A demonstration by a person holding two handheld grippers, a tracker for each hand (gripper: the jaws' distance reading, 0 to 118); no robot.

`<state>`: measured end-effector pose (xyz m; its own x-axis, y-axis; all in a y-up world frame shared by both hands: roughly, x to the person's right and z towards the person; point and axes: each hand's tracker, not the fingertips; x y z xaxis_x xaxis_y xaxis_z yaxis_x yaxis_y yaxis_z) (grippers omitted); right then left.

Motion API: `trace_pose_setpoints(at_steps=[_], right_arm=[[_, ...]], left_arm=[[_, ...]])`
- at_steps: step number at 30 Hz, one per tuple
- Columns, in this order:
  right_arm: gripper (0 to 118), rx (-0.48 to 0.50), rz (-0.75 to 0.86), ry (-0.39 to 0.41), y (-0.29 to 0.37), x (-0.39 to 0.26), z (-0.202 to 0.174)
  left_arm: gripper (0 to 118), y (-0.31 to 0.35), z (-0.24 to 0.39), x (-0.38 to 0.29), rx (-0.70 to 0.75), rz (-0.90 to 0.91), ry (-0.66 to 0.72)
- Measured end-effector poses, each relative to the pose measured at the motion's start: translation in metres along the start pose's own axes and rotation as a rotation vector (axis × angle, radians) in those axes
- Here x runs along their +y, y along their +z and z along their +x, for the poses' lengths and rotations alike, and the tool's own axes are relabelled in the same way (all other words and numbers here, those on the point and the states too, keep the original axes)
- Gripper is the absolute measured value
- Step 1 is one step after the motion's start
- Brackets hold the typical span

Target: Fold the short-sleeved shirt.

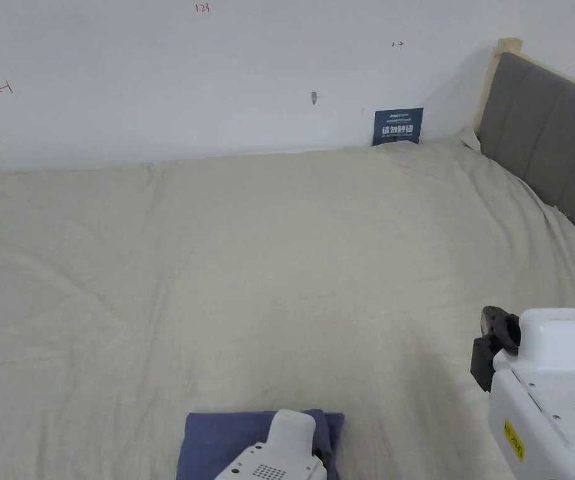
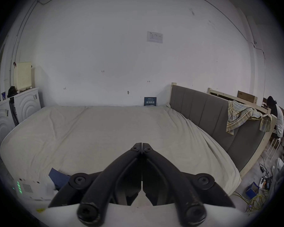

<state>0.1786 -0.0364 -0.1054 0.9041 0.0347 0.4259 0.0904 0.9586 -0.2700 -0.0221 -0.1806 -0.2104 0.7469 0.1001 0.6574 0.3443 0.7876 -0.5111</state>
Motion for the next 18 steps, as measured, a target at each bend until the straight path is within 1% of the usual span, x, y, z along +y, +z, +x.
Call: trace_pose_setpoints(at_steps=[2, 9, 14, 15, 18], right_arm=[[0, 0.01, 0.02, 0.005, 0.005, 0.005, -0.004], [0, 0.044, 0.102, 0.014, 0.023, 0.025, -0.026], [0, 0.07, 0.154, 0.034, 0.032, 0.034, -0.042], [0, 0.074, 0.164, 0.04, 0.034, 0.035, -0.046], [0, 0.086, 0.195, 0.045, 0.037, 0.036, -0.055]], left_arm=[[0, 0.024, -0.01, 0.017, -0.017, 0.068, -0.011], [0, 0.106, -0.049, 0.072, 0.127, 0.291, -0.061], [0, 0.152, -0.087, 0.092, 0.253, 0.43, -0.037], [0, 0.161, -0.096, 0.094, 0.267, 0.453, -0.007], [0, 0.182, -0.114, 0.094, 0.35, 0.523, -0.008]])
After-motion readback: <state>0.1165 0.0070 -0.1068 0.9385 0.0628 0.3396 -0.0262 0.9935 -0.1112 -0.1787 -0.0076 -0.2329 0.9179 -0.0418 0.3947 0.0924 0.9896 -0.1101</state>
